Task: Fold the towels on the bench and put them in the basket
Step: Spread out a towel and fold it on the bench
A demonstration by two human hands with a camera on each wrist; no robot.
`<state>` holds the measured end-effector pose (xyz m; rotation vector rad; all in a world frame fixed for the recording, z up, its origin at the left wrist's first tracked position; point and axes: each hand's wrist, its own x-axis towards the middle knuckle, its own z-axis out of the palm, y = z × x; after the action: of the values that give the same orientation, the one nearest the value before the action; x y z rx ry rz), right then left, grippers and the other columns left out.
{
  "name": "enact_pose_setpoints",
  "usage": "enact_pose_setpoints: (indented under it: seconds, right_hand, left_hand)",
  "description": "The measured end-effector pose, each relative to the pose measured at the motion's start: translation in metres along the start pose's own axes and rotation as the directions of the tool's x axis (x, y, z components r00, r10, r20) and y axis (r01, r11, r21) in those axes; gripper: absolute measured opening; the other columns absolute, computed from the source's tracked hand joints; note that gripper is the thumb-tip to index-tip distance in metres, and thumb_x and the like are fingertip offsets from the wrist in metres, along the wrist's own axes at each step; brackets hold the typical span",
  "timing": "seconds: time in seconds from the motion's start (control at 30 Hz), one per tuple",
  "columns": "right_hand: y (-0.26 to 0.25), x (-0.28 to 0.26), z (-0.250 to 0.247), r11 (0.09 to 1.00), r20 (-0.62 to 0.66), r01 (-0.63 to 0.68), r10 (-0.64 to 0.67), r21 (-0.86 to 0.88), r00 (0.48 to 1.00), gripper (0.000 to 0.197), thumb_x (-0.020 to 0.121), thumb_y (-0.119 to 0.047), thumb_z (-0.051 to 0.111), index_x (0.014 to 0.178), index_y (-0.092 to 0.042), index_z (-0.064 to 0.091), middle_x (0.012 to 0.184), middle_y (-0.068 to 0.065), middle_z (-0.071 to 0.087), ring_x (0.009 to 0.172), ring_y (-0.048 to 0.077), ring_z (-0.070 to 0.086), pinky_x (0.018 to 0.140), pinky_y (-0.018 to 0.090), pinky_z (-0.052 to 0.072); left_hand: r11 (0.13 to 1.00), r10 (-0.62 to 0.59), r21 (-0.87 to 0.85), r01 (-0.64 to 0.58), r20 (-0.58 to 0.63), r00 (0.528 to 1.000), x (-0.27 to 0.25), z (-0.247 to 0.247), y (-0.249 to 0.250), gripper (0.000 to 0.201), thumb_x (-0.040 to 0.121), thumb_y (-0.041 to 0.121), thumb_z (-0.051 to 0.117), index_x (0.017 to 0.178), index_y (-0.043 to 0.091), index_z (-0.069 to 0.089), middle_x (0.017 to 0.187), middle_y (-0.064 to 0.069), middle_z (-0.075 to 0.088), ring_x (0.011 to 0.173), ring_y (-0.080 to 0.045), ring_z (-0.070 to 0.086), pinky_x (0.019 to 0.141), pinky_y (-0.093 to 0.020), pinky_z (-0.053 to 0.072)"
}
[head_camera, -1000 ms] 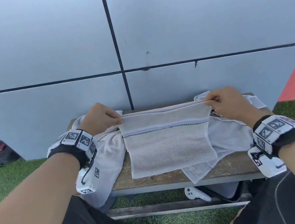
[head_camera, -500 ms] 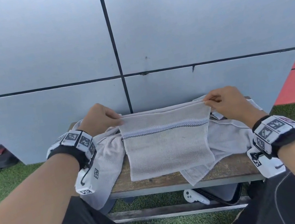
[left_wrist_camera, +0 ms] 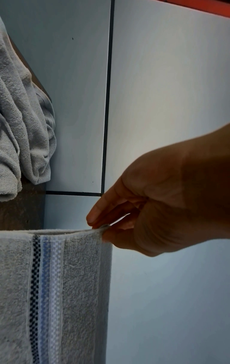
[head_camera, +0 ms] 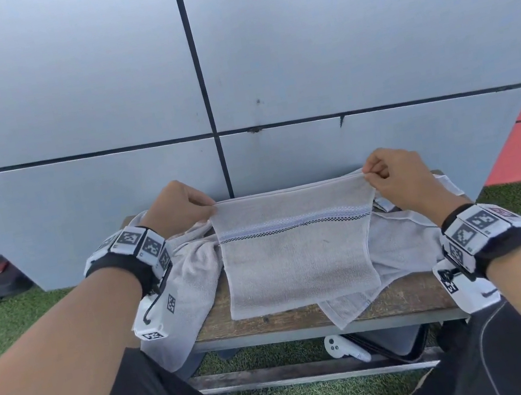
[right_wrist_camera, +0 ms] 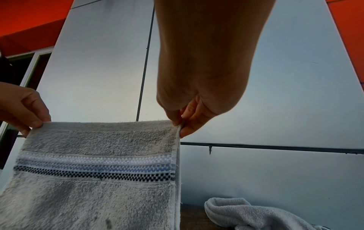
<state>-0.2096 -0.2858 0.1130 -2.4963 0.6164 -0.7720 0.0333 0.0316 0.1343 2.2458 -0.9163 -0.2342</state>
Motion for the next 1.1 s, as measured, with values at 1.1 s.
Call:
enact_pose_setpoints:
  seconds: [1.1]
  right_hand:
    - [-0.036, 0.083, -0.05, 0.95, -0.263, 0.263, -0.3, -0.166, 0.917, 0.018, 0.094, -0.006, 0.05, 0.1, -0.006, 0.068, 0.096, 0.013, 0.07, 0.086, 0.03, 0.063, 0.083, 0.043, 0.052]
  left_hand:
    - [0.973, 0.212, 0.018, -0.228, -0.451, 0.867, 0.044, -0.043, 0.053, 0.011, 0.09, 0.009, 0.056, 0.094, 0.007, 0.066, 0.083, -0.004, 0.066, 0.07, -0.014, 0.059, 0.062, -0.015, 0.048]
